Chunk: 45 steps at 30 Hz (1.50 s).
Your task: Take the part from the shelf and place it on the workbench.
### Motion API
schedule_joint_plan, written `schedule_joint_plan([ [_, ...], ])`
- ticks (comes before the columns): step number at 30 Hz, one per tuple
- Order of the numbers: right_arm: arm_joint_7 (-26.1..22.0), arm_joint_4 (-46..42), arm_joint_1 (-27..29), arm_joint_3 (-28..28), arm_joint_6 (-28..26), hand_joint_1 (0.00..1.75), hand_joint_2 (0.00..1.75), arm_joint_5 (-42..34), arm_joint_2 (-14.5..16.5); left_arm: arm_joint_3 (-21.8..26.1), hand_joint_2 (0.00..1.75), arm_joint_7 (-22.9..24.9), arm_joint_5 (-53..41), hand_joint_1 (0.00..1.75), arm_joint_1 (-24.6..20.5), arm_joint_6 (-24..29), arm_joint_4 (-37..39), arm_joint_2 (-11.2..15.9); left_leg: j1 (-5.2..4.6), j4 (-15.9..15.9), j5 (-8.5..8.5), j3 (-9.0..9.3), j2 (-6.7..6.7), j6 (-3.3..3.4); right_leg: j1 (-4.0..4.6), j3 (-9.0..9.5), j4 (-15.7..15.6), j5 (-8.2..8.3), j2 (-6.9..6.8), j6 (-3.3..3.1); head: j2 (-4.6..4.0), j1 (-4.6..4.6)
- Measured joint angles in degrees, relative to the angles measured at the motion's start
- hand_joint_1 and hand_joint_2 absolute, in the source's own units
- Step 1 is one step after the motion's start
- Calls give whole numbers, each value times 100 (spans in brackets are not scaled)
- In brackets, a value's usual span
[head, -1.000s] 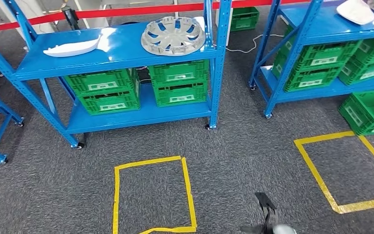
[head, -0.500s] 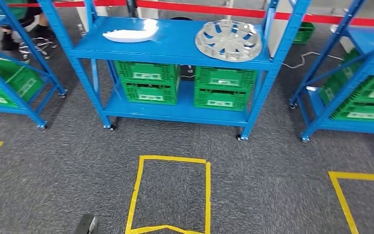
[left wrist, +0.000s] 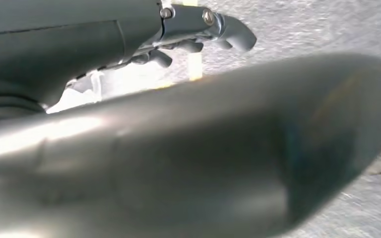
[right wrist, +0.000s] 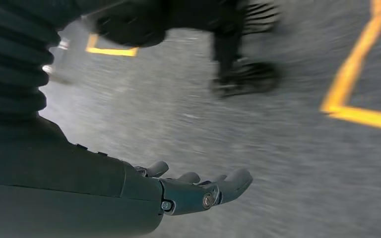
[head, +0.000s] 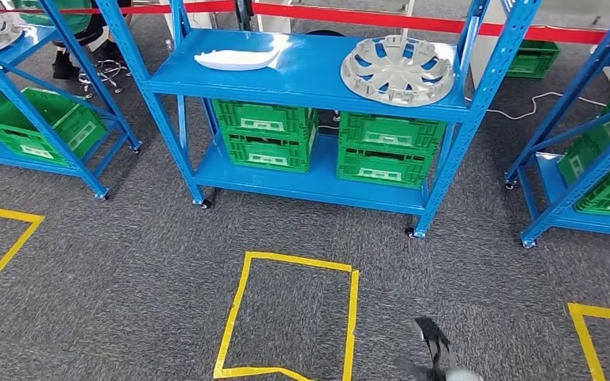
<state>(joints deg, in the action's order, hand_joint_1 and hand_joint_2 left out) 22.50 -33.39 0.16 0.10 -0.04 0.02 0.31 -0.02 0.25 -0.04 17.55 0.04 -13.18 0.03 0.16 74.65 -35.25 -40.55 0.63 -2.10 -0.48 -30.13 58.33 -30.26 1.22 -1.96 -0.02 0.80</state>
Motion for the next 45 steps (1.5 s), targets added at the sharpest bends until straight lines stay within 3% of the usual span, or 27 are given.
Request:
schedule_joint_plan([
  [3, -257, 49, 138, -1, 0, 0, 0, 0, 0, 0, 0, -5, 0, 0, -129, 0, -87, 9, -7, -1137, 540, 629, -54, 48, 9, 50, -1, -48, -88, 49, 0, 0],
  [5, -449, 248, 361, 1, 0, 0, 0, 0, 0, 0, 0, -15, 0, 0, -371, 0, -318, -2, -20, -1590, 692, 876, -66, 95, 31, 81, 3, -91, -170, 77, 0, -11],
  [8, -222, 526, 663, 4, 0, 0, 0, -2, 7, 0, 0, -30, 0, 0, -688, 1, -602, -28, -36, -1644, 707, 852, -13, 125, 52, 133, -1, -110, -225, 37, 1, -24],
  [11, 187, 619, 785, 5, 0, 0, 0, -1, 9, 0, 0, -25, 0, 0, -814, 2, -714, -22, -48, -1638, 678, 874, -53, 168, 43, 150, -47, -94, -184, 69, 1, -21],
  [17, 65, 745, 819, 5, 0, 0, 0, -2, 8, 0, 0, -9, 0, 0, -834, 2, -838, -20, -52, -1632, 673, 906, -34, 207, 35, 171, -92, -84, -201, 138, 1, -22],
  [31, 64, 834, 850, 5, 0, 0, 0, -2, 9, 0, 0, -9, 0, 0, -869, 2, -920, -17, -50, -1620, 667, 923, -43, 215, 25, 163, -103, -86, -193, 164, 0, -20],
  [33, -53, 979, 946, 5, 0, 0, 0, -2, 12, 0, 0, -9, 0, 0, -938, 2, -1069, -11, -62, -1601, 654, 927, -49, 236, 9, 157, -113, -88, -190, 193, 1, -17],
  [37, -859, 1523, 1317, 5, 0, 0, 0, -2, 15, 0, 0, -23, 0, 0, -1340, 2, -1616, -7, -62, -1650, 666, 920, 19, 290, -2, 195, -120, -107, -259, 244, 1, -19],
  [39, -1065, 1789, 1528, 5, 0, 0, 0, -2, 15, 0, 0, -28, 0, 0, -1541, 2, -1891, -7, -23, -1745, 708, 972, 52, 325, 0, 132, 71, -236, -215, 279, 0, -29],
  [40, -1093, 1919, 1630, 5, 0, 0, 0, -2, 15, 0, 0, -28, 0, 0, -1634, 2, -2020, -7, -3, -1779, 726, 998, 63, 339, -4, 0, 344, -389, -177, 298, 0, -37],
  [42, -1085, 2139, 1788, 5, 0, 0, 0, -2, 8, 1, 0, -26, 0, 0, -1787, 2, -2219, -4, -3, -1774, 727, 988, 94, 348, -21, -436, 1143, -749, -131, 328, 0, -46],
  [43, -1059, 2211, 1840, 5, 0, 0, 0, -2, 1, 1, 0, -26, 0, 0, -1834, 2, -2281, -1, 0, -1760, 722, 977, 118, 344, -37, -628, 1460, -829, -126, 343, 1, -46],
  [44, -1000, 2253, 1864, 5, 0, 0, 0, -2, -6, 2, 0, -26, 0, 0, -1851, 2, -2314, 1, 6, -1747, 714, 970, 142, 333, -54, -722, 1578, -795, -125, 358, 1, -46],
  [45, -883, 2259, 1853, 5, 0, 0, 0, -1, -11, 2, 0, -25, 0, 0, -1833, 2, -2307, 0, 19, -1730, 702, 968, 163, 312, -75, -692, 1445, -642, -125, 375, 1, -47],
])
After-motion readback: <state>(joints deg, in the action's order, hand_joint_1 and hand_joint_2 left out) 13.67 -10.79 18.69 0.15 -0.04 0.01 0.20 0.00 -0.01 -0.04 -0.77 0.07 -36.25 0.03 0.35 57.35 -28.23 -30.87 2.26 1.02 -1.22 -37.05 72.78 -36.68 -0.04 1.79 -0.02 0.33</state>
